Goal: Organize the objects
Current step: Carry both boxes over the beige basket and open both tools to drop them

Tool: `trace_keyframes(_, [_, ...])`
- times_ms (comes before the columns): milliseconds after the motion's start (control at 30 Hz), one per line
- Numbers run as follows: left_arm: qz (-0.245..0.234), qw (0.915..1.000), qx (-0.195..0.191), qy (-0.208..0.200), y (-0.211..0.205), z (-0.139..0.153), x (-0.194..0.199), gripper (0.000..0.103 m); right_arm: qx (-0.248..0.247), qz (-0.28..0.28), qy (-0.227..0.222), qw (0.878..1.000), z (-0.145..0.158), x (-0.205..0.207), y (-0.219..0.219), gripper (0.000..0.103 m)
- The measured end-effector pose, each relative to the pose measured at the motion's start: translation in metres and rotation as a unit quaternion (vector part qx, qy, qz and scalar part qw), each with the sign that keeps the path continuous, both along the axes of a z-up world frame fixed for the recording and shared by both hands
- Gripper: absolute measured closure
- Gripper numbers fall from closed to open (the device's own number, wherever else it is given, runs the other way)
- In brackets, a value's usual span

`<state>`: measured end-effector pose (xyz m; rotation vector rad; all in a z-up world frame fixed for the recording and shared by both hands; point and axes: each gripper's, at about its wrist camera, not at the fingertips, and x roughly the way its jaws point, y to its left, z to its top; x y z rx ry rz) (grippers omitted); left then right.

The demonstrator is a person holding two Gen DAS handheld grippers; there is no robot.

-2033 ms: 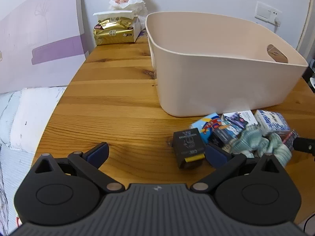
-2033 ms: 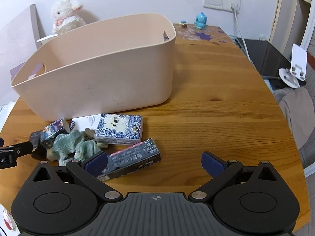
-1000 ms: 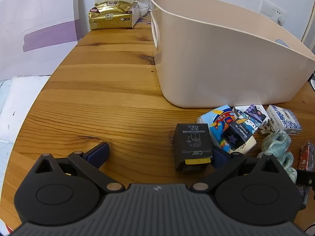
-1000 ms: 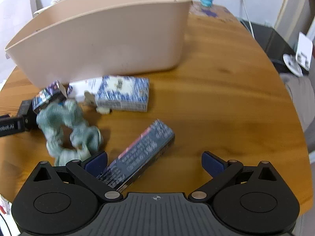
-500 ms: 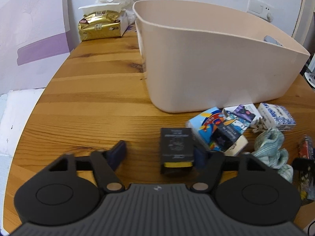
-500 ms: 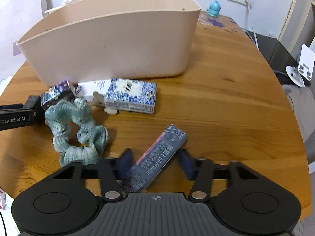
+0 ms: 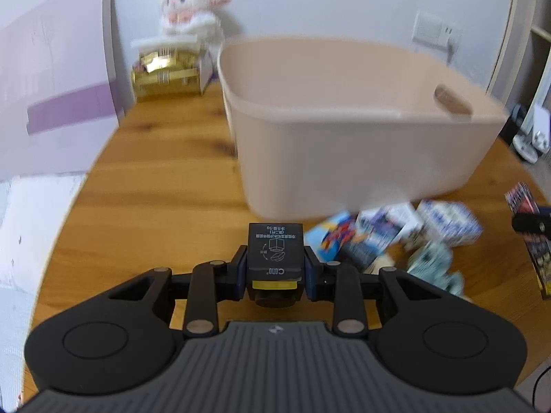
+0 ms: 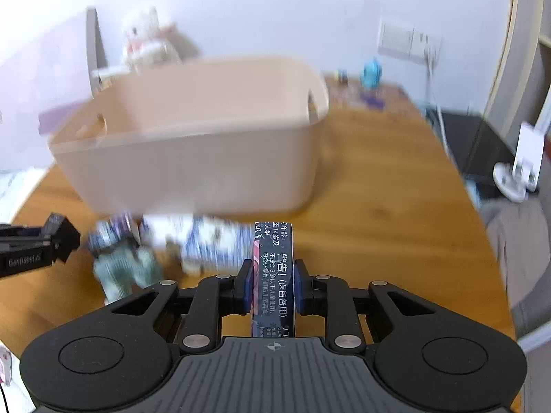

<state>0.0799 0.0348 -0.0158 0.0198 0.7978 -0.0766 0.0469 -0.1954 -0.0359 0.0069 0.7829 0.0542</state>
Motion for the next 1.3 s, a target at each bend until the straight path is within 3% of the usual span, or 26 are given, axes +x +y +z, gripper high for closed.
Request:
trace_keyframes(267, [-0.011, 0.9970, -0.005, -0.077, -0.007, 0.065, 0.011, 0.069, -0.006, 0.013, -0.100, 0.995, 0.064, 0.027, 0.000, 0.082])
trace_keyframes(367, [-0.014, 0.9955, 0.003, -0.094, -0.018, 0.079, 0.029, 0.069, 0.006, 0.014, -0.112, 0.994, 0.075, 0.049, 0.001, 0.082])
trace_keyframes(533, [-0.017, 0.9952, 0.003, -0.097, -0.037, 0.081, 0.069, 0.069, 0.029, 0.009, -0.108, 0.994, 0.080, 0.087, 0.002, 0.082])
trace_keyframes(633, [-0.021, 0.9969, 0.004, -0.076, -0.050, 0.073, 0.091, 0.069, 0.028, 0.009, -0.102, 0.994, 0.074, 0.109, 0.008, 0.082])
trace_keyframes(933, [-0.010, 0.9992, 0.027, 0.026, -0.062, 0.020, 0.142, 0.069, 0.021, 0.003, -0.006, 1.000, 0.019, 0.152, 0.021, 0.082])
trace_keyframes(1033, [-0.007, 0.9992, 0.026, 0.029, -0.059, 0.018, 0.147, 0.069, 0.015, 0.007, 0.014, 1.000, 0.008, 0.155, 0.022, 0.082])
trace_keyframes(1067, [-0.008, 0.9992, 0.026, 0.030, -0.058, 0.020, 0.148, 0.069, 0.016, 0.008, 0.022, 1.000, 0.005, 0.155, 0.023, 0.081])
trace_keyframes(1100, [-0.009, 0.9993, 0.025, 0.028, -0.058, 0.022, 0.147, 0.069, 0.018, 0.009, 0.026, 0.999, 0.004, 0.156, 0.023, 0.070])
trace_keyframes(1133, [-0.010, 0.9993, 0.027, 0.023, -0.058, 0.025, 0.145, 0.068, 0.021, 0.011, 0.028, 0.999, 0.004, 0.154, 0.023, 0.067])
trace_keyframes(1167, [-0.010, 0.9993, 0.031, 0.019, -0.058, 0.027, 0.144, 0.060, 0.022, 0.013, 0.025, 0.999, 0.005, 0.152, 0.023, 0.063])
trace_keyframes(1200, [-0.009, 0.9992, 0.036, 0.013, -0.058, 0.030, 0.141, 0.045, 0.020, 0.013, 0.019, 1.000, 0.007, 0.148, 0.022, 0.053])
trace_keyframes(1233, [-0.006, 0.9992, 0.039, 0.004, -0.058, 0.034, 0.139, 0.038, 0.017, 0.015, 0.012, 1.000, 0.010, 0.144, 0.023, 0.044])
trace_keyframes(1267, [-0.002, 0.9992, 0.040, -0.005, -0.056, 0.038, 0.136, 0.028, 0.013, 0.018, 0.004, 1.000, 0.013, 0.139, 0.022, 0.040])
trace_keyframes(1300, [0.002, 0.9991, 0.041, -0.015, -0.054, 0.042, 0.132, 0.024, 0.011, 0.021, -0.004, 1.000, 0.018, 0.134, 0.022, 0.036])
